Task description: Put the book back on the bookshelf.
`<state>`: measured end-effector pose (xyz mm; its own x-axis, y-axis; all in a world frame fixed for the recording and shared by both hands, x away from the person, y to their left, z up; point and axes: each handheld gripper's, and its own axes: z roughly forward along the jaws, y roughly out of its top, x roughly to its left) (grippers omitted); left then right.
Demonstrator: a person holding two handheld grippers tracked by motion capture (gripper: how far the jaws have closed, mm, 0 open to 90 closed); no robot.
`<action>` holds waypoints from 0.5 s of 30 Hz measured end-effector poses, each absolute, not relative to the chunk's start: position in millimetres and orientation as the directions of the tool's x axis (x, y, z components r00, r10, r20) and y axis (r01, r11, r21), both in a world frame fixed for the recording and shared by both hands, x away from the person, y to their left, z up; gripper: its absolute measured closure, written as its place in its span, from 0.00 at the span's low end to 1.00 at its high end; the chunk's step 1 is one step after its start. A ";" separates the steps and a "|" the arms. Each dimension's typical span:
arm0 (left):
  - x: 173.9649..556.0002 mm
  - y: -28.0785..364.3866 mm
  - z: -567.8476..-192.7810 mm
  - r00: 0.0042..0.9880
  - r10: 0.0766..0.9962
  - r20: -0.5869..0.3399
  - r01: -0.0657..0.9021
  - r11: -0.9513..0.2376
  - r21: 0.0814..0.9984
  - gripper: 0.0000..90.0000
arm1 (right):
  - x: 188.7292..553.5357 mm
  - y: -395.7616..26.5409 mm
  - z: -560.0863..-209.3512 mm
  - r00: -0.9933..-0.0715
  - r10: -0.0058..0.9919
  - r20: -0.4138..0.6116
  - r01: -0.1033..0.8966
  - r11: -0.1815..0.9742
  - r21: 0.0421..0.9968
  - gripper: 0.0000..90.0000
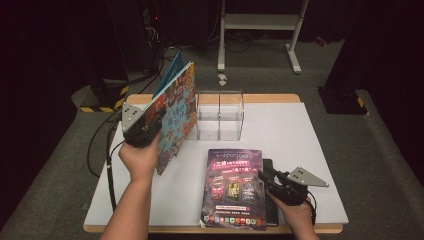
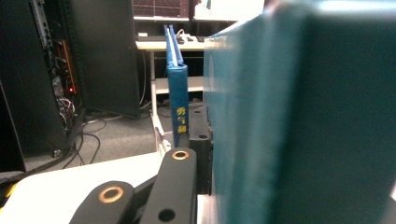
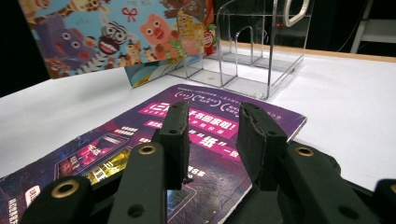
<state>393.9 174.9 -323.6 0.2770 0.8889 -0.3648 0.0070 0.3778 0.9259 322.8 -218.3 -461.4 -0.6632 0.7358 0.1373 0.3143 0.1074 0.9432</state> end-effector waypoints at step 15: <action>391.6 167.1 -334.9 0.251 0.899 -0.360 -0.037 0.380 0.924 0.90 | 322.6 -216.7 -461.0 -0.671 0.728 0.140 0.312 0.105 0.944 0.71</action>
<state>391.6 167.1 -334.9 0.2506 0.8987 -0.3600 -0.0365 0.3804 0.9241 322.6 -216.7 -461.0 -0.6705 0.7285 0.1403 0.3116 0.1049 0.9444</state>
